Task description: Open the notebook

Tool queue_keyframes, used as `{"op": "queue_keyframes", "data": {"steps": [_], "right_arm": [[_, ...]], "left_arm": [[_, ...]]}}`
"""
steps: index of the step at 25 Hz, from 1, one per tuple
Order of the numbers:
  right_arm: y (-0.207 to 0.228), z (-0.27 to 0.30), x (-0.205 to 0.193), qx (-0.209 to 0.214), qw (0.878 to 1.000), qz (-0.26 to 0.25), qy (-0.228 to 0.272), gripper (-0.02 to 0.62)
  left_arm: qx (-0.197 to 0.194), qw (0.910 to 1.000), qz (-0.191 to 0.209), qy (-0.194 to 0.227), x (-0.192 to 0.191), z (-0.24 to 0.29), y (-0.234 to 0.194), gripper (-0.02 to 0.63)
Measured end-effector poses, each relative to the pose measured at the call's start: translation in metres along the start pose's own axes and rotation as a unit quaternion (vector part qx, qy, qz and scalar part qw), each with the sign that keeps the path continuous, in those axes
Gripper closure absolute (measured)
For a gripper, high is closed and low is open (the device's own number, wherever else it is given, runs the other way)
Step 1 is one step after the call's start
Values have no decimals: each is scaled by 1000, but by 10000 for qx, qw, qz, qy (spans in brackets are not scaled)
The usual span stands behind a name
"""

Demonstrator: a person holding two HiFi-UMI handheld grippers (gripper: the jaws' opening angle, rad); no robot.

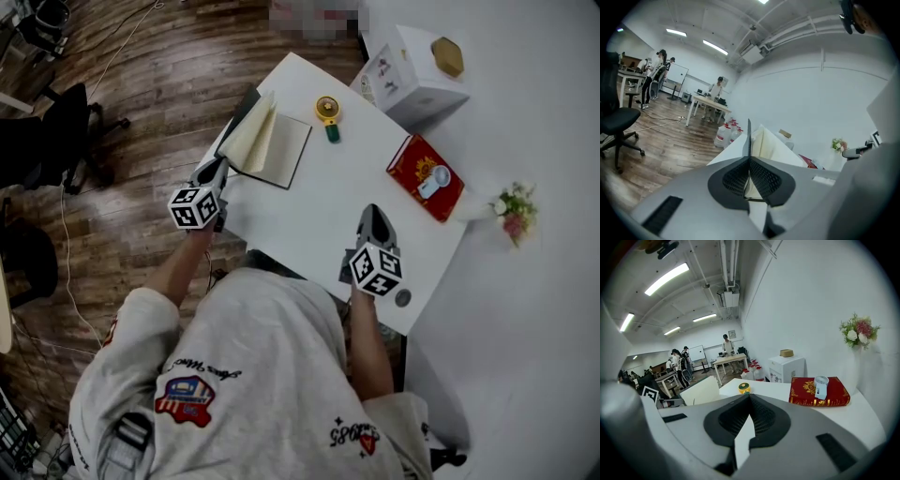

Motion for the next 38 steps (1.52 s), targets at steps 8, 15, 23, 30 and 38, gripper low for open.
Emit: {"op": "queue_keyframes", "data": {"steps": [8, 15, 23, 30, 38], "right_arm": [[-1, -5, -1, 7, 10000, -13, 0, 607], [2, -7, -1, 2, 10000, -34, 10, 607], [-2, -7, 0, 16, 10000, -60, 12, 607], [-7, -4, 0, 94, 9999, -70, -5, 607], [-25, 4, -2, 304, 9995, -118, -28, 607]], "left_arm": [[458, 9981, -407, -95, -3, -3, -35, 597], [762, 9929, -848, -348, -16, 1, -58, 595], [820, 9858, -1275, -722, -21, 7, -74, 592], [1146, 9802, -1022, -1248, -29, -2, -90, 554], [1266, 9790, -907, -1313, -36, -33, -101, 551]]}}
Point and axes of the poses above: the fingertips, and each gripper's own axes: z forward along the fingers, y to its right, x out of its top, the point moved 8 cm from there along -z, backward along the fingers, and after that the axes turned 3 degrees about z, right-handed, at the moved point
